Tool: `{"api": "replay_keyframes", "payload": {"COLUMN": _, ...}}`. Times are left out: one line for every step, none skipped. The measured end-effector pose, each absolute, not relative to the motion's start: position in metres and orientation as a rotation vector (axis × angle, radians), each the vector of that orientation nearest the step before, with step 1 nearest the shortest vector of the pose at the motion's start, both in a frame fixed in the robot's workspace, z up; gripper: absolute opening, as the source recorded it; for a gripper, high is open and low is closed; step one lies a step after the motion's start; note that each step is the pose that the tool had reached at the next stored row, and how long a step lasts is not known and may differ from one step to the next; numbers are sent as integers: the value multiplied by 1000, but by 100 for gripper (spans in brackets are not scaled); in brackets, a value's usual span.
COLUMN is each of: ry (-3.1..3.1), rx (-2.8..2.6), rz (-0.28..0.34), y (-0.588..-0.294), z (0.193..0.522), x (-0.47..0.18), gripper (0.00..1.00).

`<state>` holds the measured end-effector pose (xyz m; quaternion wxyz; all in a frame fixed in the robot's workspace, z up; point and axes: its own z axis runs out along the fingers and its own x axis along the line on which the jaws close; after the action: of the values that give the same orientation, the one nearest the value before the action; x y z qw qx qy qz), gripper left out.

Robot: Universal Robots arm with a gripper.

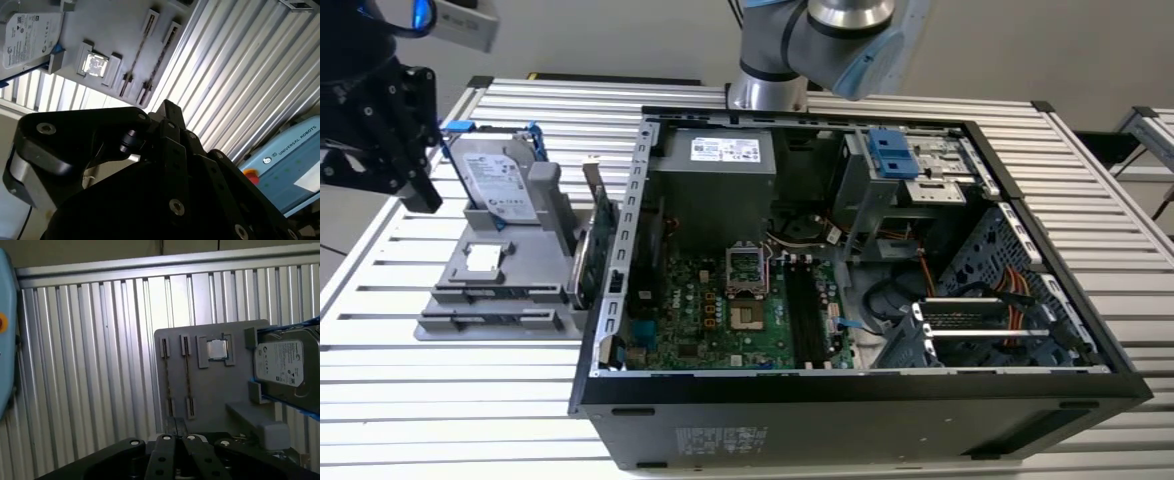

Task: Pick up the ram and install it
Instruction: 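Pick up the ram and move it above insertion slot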

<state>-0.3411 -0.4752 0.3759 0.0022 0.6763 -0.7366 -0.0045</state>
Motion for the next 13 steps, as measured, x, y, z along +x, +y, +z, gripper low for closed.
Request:
{"api": "replay_keyframes", "payload": {"ry": -2299, "rx": 2134, "rz": -14, "y": -475, "z": 376, "x": -341, "gripper": 0}}
{"api": "replay_keyframes", "payload": {"ry": -2289, "rx": 2146, "rz": -14, "y": -475, "z": 376, "x": -341, "gripper": 0}}
{"api": "replay_keyframes", "payload": {"ry": -2277, "rx": 2157, "rz": -14, "y": -475, "z": 376, "x": -341, "gripper": 0}}
{"api": "replay_keyframes", "payload": {"ry": -2267, "rx": 2168, "rz": -14, "y": -475, "z": 376, "x": -341, "gripper": 0}}
{"api": "replay_keyframes", "payload": {"ry": -2256, "rx": 2180, "rz": -14, "y": -475, "z": 376, "x": -341, "gripper": 0}}
{"api": "replay_keyframes", "payload": {"ry": -2245, "rx": 2191, "rz": -14, "y": -475, "z": 376, "x": -341, "gripper": 0}}
{"api": "replay_keyframes", "payload": {"ry": -2234, "rx": 2202, "rz": -14, "y": -475, "z": 375, "x": -341, "gripper": 0}}
{"api": "replay_keyframes", "payload": {"ry": -2224, "rx": 2212, "rz": -14, "y": -475, "z": 375, "x": -341, "gripper": 0}}
{"api": "replay_keyframes", "payload": {"ry": -2214, "rx": 2222, "rz": -14, "y": -475, "z": 375, "x": -341, "gripper": 0}}
{"api": "replay_keyframes", "payload": {"ry": -2205, "rx": 2231, "rz": -14, "y": -475, "z": 375, "x": -341, "gripper": 0}}
{"api": "replay_keyframes", "payload": {"ry": -2196, "rx": 2240, "rz": -14, "y": -475, "z": 375, "x": -341, "gripper": 0}}
{"api": "replay_keyframes", "payload": {"ry": -2187, "rx": 2248, "rz": -14, "y": -475, "z": 375, "x": -341, "gripper": 0}}
{"api": "replay_keyframes", "payload": {"ry": -2183, "rx": 2252, "rz": -14, "y": -475, "z": 375, "x": -341, "gripper": 0}}
